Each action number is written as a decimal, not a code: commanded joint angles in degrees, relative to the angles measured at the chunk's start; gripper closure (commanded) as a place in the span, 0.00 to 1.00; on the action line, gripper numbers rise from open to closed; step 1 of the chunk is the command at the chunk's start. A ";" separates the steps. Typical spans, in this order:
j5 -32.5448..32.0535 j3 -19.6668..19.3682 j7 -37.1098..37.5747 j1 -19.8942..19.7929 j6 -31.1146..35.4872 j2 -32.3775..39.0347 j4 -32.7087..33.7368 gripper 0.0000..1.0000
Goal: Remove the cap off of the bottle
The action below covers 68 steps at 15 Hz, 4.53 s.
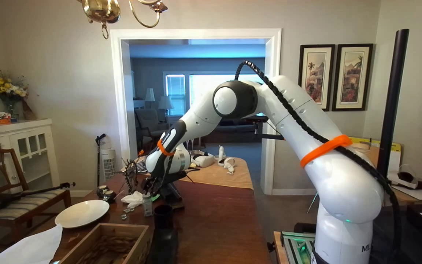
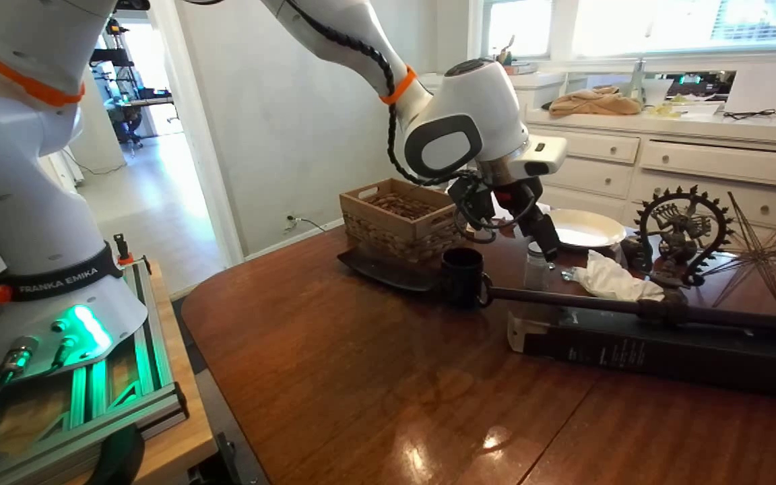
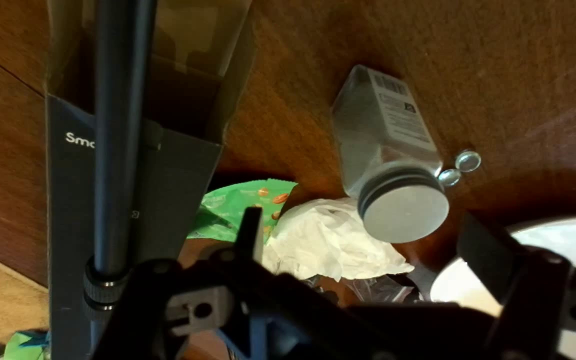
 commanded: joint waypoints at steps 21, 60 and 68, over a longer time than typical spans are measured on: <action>-0.57 2.23 2.74 -0.34 6.67 1.38 0.08 0.00; -2.40 0.59 1.91 0.78 11.69 2.58 -0.91 0.00; -6.22 5.50 1.85 -2.78 17.97 6.52 0.17 0.00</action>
